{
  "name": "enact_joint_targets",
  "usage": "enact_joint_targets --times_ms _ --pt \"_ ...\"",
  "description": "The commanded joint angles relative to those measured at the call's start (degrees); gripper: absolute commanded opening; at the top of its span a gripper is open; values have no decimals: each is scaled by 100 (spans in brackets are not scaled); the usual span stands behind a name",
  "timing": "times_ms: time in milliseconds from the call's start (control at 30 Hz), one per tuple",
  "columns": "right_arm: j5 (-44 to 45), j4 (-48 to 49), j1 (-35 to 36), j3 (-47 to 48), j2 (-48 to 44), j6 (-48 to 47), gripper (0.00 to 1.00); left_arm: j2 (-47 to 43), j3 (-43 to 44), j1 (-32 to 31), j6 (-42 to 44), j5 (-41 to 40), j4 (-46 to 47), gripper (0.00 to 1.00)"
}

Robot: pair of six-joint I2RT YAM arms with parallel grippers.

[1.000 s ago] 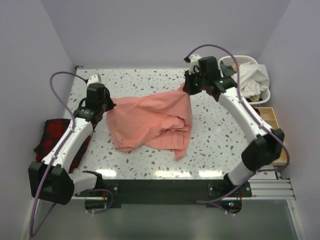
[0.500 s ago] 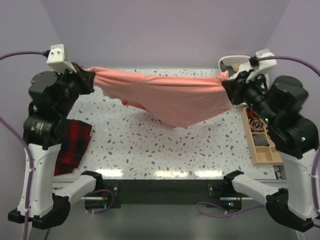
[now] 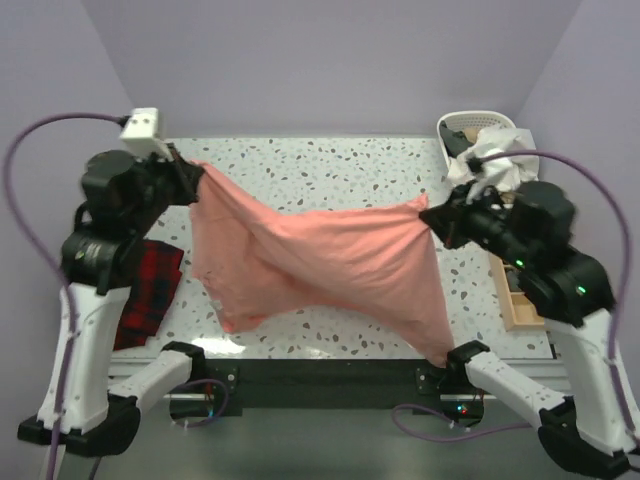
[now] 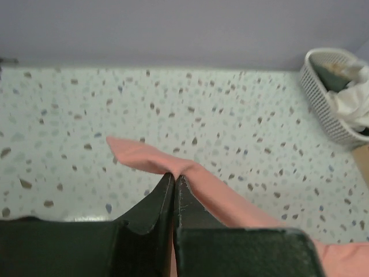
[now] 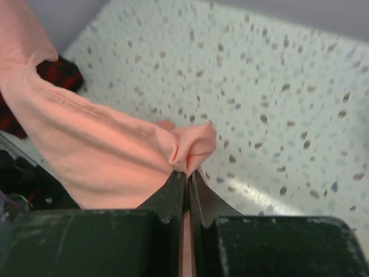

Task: Fold and stack the t-shirts
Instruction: Flatten out the tshirt

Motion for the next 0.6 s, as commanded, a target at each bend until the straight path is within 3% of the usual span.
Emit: enact_joint_targets --times_ms 0,133,367,433,533,567 --pt "-52 256 -15 -1877 263 420 0 603 -1486 30 -156 -108 208 0" --pt "64 643 -15 -2942 394 447 0 884 -2647 30 -481 -108 988 0" --pt "-1947 1522 449 -3707 1317 780 0 1544 -3395 21 -877 -758 1395 0" --pt "-1931 1672 722 -3813 1572 868 0 1641 -3518 21 -930 -794 1509 0" --pt "-2633 2294 1127 -4129 2247 1070 10 1781 -3685 30 -1026 -697 1754 0" --pt "-2722 2418 1380 -4173 2441 1132 26 1825 -3712 30 -1044 -566 1782 0"
